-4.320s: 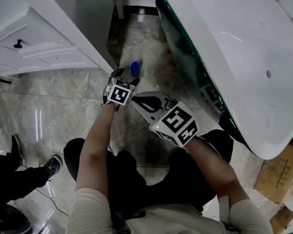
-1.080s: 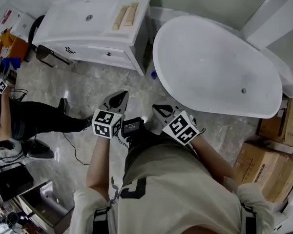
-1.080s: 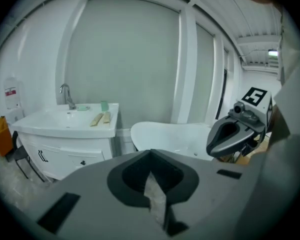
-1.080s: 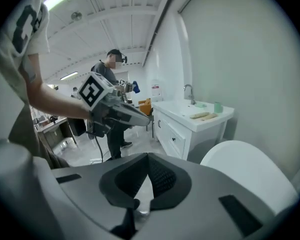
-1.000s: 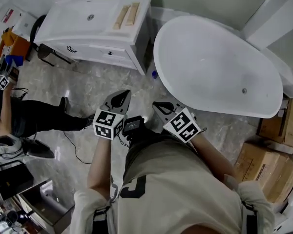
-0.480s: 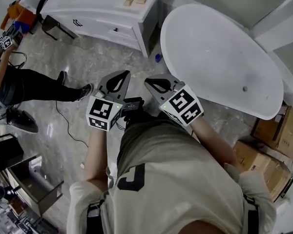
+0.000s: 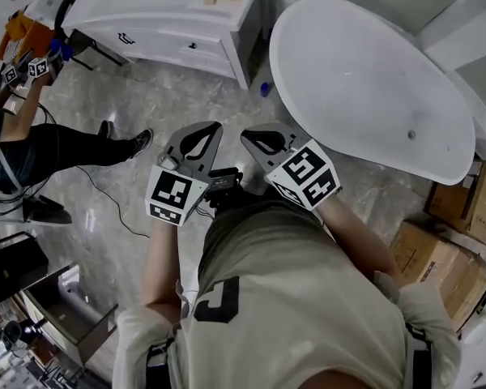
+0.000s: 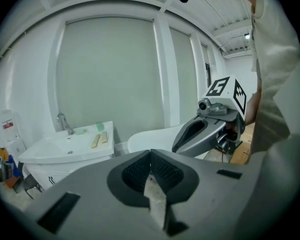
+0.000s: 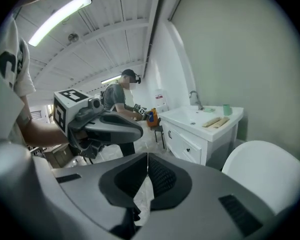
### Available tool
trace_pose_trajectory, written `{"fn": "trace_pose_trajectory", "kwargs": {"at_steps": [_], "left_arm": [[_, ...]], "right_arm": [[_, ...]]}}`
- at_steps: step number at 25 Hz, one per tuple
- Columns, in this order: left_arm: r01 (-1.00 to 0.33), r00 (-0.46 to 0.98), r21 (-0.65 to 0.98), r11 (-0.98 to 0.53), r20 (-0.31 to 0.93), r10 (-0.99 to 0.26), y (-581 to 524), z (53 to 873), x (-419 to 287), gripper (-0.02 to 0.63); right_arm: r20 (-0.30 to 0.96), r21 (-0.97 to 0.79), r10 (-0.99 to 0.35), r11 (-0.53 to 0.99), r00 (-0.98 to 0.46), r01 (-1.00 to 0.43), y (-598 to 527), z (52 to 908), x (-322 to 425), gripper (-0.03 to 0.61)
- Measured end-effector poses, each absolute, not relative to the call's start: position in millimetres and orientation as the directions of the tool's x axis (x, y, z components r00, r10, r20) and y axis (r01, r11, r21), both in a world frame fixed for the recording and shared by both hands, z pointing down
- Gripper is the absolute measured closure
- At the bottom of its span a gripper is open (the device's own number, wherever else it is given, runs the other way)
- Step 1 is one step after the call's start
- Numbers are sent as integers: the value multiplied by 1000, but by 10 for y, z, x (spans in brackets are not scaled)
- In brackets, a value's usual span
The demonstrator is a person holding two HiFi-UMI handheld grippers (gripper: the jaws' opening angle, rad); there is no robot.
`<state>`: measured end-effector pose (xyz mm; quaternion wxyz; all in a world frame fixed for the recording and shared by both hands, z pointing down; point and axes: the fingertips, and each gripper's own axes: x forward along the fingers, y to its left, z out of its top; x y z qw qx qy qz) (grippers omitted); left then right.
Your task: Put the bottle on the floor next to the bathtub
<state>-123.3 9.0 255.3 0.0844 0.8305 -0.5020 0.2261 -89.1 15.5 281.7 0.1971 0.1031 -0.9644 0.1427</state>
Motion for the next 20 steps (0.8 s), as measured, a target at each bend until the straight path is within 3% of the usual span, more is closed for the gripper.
{"fn": "trace_pose_trajectory", "kwargs": {"at_steps": [4, 20], "left_arm": [[-866, 420, -65, -496, 442, -792, 182, 2569, -1362, 555], [-823, 529, 11, -567, 378, -760, 952, 2625, -2116, 557]], "right_arm": [[379, -264, -153, 927, -912, -265, 254, 2763, -1097, 551], [546, -163, -158, 943, -823, -289, 971, 2900, -1988, 551]]}}
